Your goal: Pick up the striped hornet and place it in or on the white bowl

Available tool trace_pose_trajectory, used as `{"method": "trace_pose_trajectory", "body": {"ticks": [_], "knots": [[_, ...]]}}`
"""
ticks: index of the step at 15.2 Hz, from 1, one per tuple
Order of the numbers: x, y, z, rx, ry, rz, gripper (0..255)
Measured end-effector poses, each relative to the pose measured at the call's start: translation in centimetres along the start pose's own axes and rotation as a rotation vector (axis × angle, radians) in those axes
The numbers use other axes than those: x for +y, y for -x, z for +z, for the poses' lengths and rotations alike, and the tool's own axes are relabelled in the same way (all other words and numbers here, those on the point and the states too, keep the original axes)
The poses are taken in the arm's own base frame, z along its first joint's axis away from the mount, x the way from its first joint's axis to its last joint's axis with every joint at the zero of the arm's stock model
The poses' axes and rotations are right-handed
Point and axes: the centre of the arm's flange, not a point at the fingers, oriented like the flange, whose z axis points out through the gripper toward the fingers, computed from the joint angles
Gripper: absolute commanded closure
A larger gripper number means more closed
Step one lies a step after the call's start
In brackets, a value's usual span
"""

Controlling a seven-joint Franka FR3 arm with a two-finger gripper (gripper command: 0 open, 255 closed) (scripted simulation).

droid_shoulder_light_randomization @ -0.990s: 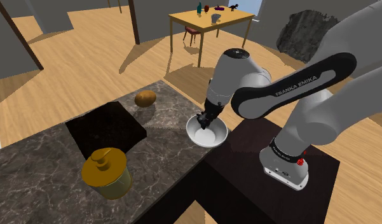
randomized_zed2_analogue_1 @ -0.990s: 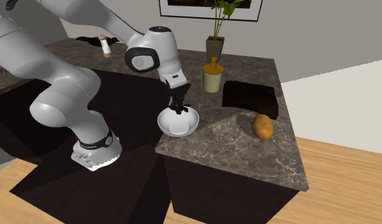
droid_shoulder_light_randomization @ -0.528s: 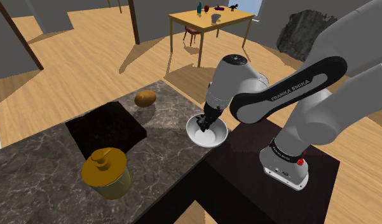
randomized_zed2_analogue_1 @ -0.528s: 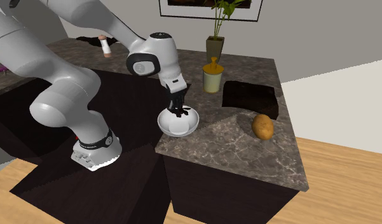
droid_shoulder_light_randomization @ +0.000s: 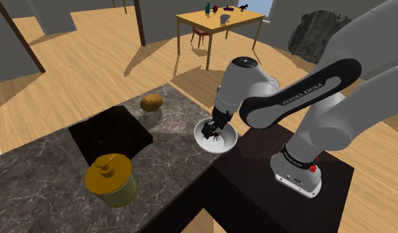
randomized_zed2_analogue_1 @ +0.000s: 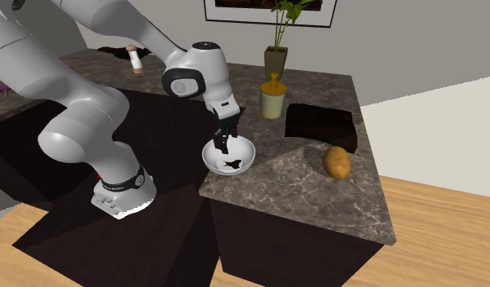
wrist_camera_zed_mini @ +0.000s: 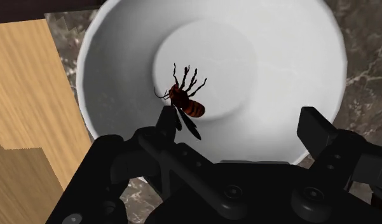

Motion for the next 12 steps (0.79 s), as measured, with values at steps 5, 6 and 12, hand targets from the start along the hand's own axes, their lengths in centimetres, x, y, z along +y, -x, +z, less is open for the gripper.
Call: {"method": "trace_pose_trajectory", "body": {"ticks": [5, 6, 12], "knots": [[0.0, -0.1, -3.9, 0.002, -0.001, 0.0, 0], [0.2, -0.1, -4.4, 0.001, -0.001, 0.0, 0], [0.0, 0.0, -5.0, 0.0, 0.0, 0.0, 0]]}}
